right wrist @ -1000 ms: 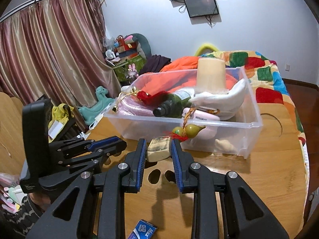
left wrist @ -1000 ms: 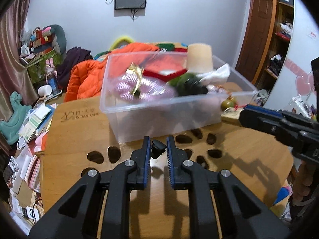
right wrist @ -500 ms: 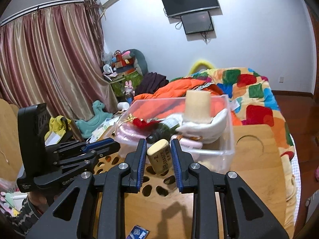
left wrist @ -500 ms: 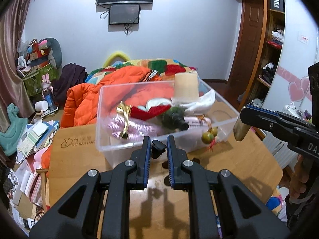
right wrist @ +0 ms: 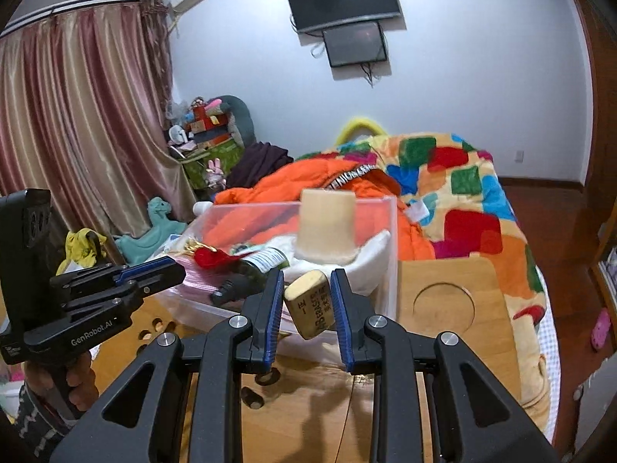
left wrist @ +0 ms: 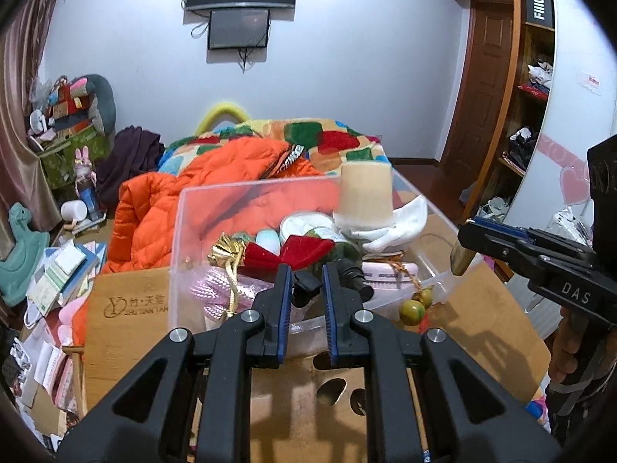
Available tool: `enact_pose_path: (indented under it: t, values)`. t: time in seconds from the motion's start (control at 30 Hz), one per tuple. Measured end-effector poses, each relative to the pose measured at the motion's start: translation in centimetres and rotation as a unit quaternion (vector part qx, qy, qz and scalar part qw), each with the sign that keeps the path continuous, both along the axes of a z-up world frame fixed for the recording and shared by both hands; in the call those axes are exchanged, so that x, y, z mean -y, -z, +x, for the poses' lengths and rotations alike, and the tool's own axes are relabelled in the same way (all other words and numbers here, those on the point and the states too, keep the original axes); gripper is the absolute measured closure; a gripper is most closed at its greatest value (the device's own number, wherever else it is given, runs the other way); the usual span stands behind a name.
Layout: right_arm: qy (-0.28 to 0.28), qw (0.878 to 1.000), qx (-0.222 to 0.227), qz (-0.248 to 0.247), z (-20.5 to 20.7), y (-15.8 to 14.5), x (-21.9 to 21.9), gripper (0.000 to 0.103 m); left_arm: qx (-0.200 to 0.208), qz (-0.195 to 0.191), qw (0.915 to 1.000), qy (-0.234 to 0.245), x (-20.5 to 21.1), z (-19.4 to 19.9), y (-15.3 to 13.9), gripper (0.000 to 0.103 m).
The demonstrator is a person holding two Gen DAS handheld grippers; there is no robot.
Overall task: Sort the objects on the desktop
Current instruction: 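Lower the black piece and brass block into the clear box, opening both tools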
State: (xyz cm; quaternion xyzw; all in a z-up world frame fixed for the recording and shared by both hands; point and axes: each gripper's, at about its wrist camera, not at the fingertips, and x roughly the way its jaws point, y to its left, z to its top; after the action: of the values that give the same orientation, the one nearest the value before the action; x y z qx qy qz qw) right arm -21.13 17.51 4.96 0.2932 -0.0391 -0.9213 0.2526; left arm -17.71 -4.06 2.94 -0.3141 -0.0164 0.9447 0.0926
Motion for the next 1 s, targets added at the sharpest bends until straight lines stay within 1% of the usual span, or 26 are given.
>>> enact_pose_path:
  t: [0.17, 0.3, 0.47, 0.57, 0.63, 0.67, 0.7, 0.73, 0.8, 0.87, 0.93, 1.0]
  values:
    - [-0.002, 1.0, 0.006, 0.007, -0.6, 0.8, -0.1, 0.08, 0.011, 0.004, 0.9999, 0.002, -0.1, -0.7, 0.8, 0.088]
    - [-0.005, 1.0, 0.016, 0.007, -0.9, 1.3, 0.2, 0.08, 0.012, -0.003, 0.9999, 0.004, -0.4, -0.8, 0.9, 0.088]
    - [-0.009, 1.0, 0.02, 0.015, -0.7, 1.6, 0.8, 0.08, 0.013, -0.004, 0.9999, 0.004, -0.4, -0.7, 0.8, 0.084]
    - [-0.012, 1.0, 0.02, 0.016, -0.3, 1.5, 1.1, 0.08, 0.011, -0.004, 0.9999, 0.003, -0.4, -0.4, 0.6, 0.076]
    - [-0.012, 1.0, 0.02, 0.018, 0.1, 1.3, 1.3, 0.079, 0.008, -0.006, 0.9999, 0.003, -0.5, -0.1, 0.4, 0.073]
    - [-0.013, 1.0, 0.019, 0.019, 0.3, 1.3, 1.4, 0.078, 0.005, -0.006, 1.0, 0.003, -0.5, 0.2, 0.2, 0.069]
    - [-0.013, 1.0, 0.019, 0.019, 0.5, 1.2, 1.4, 0.074, 0.001, -0.006, 1.0, 0.003, -0.5, 0.5, 0.1, 0.064]
    - [-0.011, 1.0, 0.019, 0.018, 0.8, 1.1, 1.4, 0.066, -0.001, -0.008, 1.0, 0.002, -0.6, 0.7, -0.1, 0.061]
    - [-0.006, 1.0, 0.015, 0.018, 1.5, 0.9, 1.4, 0.058, -0.014, -0.021, 0.9996, -0.008, -0.7, 1.5, -0.5, 0.049]
    - [-0.002, 1.0, 0.009, 0.02, 2.1, 0.7, 1.4, 0.056, -0.023, -0.026, 0.9993, -0.011, -0.6, 2.2, -0.9, 0.047]
    - [-0.004, 1.0, 0.009, 0.02, 2.9, 0.6, 1.4, 0.055, -0.025, -0.023, 0.9993, -0.014, -0.3, 2.8, -1.3, 0.046]
    - [-0.004, 1.0, 0.009, 0.021, 3.5, 0.5, 1.3, 0.054, -0.028, -0.019, 0.9992, -0.02, 0.2, 3.6, -1.6, 0.041]
